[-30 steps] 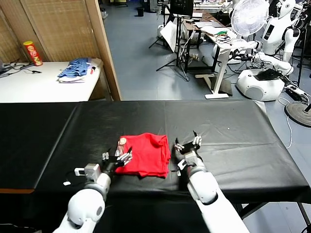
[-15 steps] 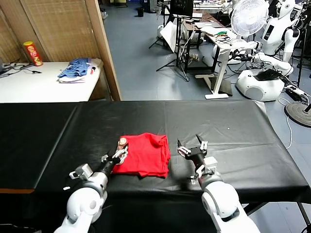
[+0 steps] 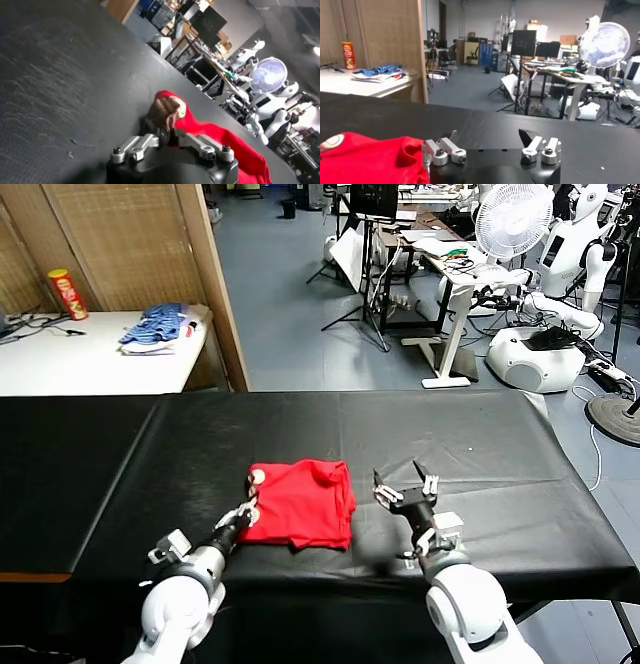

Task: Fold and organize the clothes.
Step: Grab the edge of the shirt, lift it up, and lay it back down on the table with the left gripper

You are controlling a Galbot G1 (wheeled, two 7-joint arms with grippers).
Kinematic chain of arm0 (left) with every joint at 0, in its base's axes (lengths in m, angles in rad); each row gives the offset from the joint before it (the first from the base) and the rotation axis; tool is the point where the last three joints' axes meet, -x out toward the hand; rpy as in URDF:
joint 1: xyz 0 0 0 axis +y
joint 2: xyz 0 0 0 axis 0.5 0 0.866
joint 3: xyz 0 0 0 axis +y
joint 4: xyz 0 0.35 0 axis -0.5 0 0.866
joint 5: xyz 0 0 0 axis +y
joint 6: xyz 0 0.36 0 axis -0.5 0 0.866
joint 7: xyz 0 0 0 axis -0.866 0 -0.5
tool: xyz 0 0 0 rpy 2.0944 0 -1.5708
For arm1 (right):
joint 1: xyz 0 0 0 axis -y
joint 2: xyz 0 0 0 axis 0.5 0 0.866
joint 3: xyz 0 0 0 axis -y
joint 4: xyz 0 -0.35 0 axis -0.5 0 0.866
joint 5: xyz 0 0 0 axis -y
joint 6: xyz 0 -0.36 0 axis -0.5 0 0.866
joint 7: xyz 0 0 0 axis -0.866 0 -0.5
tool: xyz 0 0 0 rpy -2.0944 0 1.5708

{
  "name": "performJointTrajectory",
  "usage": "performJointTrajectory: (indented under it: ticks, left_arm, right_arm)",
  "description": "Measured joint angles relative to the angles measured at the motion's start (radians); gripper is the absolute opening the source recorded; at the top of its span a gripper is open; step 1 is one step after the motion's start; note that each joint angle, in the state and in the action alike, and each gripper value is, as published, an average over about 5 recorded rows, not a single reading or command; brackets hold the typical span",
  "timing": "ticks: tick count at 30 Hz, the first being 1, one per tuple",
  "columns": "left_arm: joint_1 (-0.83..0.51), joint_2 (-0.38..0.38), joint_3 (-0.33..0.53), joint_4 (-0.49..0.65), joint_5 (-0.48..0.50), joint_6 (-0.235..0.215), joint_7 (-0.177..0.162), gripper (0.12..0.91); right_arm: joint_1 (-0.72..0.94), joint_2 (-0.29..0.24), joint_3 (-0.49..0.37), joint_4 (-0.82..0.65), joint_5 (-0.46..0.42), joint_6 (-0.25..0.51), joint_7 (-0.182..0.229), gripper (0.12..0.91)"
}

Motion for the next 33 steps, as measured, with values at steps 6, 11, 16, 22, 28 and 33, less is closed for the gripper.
performJointTrajectory:
  ticks: [6, 11, 16, 22, 28, 33]
  left_arm:
    - [0.005, 0.015, 0.009, -0.032, 0.162, 0.023, 0.001, 0.138]
    - [0.011, 0.042, 0.019, -0.051, 0.363, 0.044, 0.003, 0.137]
    - [0.024, 0.086, 0.01, -0.065, 0.565, 0.044, 0.015, 0.137]
    - [0.03, 0.176, -0.031, -0.067, 0.791, 0.036, 0.021, 0.137]
    - [0.044, 0.296, -0.091, -0.078, 0.974, 0.037, 0.021, 0.137]
    - [0.065, 0.375, -0.127, -0.111, 1.093, 0.047, 0.02, 0.137]
  right_arm:
    - [-0.011, 0.012, 0.015, 0.015, -0.006, -0.033, 0.015, 0.798]
    - [-0.02, 0.007, 0.038, 0.021, -0.007, -0.051, 0.025, 0.798]
    - [-0.016, 0.018, 0.053, 0.018, -0.008, -0.073, 0.044, 0.798]
    - [-0.006, 0.034, 0.045, 0.006, -0.01, -0.08, 0.049, 0.798]
    - [0.005, 0.031, 0.047, -0.002, -0.008, -0.083, 0.051, 0.798]
    - [0.001, 0.024, 0.058, -0.005, -0.004, -0.082, 0.049, 0.798]
